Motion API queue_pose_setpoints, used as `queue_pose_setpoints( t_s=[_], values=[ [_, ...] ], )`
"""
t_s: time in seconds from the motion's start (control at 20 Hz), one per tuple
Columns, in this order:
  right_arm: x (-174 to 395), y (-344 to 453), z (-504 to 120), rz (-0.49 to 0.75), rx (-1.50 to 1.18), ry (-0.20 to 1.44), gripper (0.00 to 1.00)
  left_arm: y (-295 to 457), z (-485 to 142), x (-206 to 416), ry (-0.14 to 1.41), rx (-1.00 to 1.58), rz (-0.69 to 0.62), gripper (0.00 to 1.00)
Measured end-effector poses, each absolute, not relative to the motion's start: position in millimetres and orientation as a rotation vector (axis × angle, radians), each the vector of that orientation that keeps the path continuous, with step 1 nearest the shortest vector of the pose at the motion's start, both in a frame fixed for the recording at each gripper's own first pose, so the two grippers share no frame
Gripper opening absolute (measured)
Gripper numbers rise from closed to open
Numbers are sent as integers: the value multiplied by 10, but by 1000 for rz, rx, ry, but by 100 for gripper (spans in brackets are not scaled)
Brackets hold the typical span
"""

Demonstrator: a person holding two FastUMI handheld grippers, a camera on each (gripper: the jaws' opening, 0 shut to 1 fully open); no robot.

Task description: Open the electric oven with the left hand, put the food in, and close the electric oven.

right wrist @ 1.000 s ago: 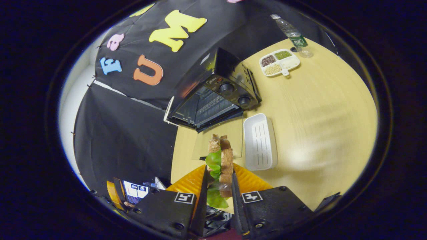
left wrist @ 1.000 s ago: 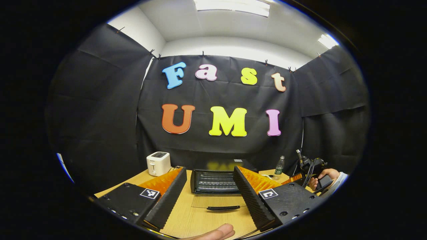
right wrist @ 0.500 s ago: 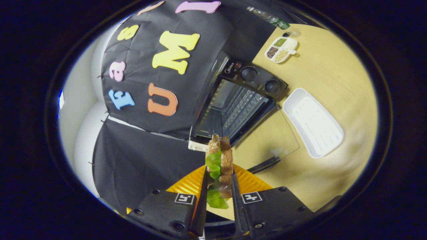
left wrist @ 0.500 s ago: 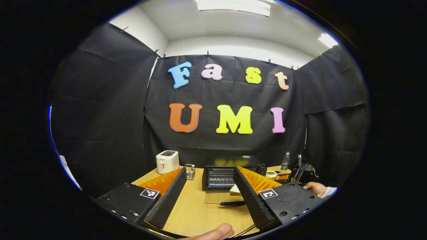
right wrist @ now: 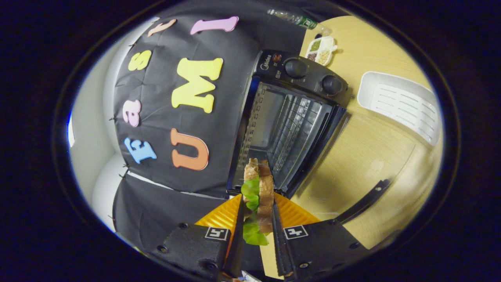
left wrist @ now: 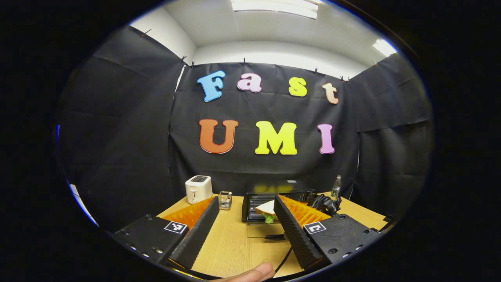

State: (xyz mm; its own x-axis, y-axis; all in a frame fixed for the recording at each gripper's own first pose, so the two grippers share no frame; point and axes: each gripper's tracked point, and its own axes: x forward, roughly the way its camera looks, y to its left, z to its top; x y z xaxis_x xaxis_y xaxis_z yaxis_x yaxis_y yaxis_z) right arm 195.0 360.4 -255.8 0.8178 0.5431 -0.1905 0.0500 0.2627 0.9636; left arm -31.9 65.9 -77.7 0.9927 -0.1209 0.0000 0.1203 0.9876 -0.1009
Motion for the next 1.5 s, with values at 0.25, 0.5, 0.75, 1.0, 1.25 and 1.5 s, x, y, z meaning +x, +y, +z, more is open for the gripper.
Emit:
queue_pose_setpoints(
  t_s=[0.25,0.5,0.75,1.0,1.25,1.5],
  values=[
    [2606,3597,-2727,253,1322,502,37,856,-950,-163,42,-97,-89,93],
    [3290,3438,-2801,152,1373,379,38,893,-1002,-51,55,-137,-87,92],
    [3538,3440,-3070,81,1290,379,38,809,-1049,-3,65,-134,-107,93],
    [3583,3429,-3187,62,1204,361,47,726,-1144,25,85,-126,-126,92],
    [3586,3459,-3186,68,1166,356,48,738,-1293,66,123,-148,-122,93],
    [3558,3576,-3078,104,944,339,61,791,-1338,38,137,-165,-114,93]
  ],
)
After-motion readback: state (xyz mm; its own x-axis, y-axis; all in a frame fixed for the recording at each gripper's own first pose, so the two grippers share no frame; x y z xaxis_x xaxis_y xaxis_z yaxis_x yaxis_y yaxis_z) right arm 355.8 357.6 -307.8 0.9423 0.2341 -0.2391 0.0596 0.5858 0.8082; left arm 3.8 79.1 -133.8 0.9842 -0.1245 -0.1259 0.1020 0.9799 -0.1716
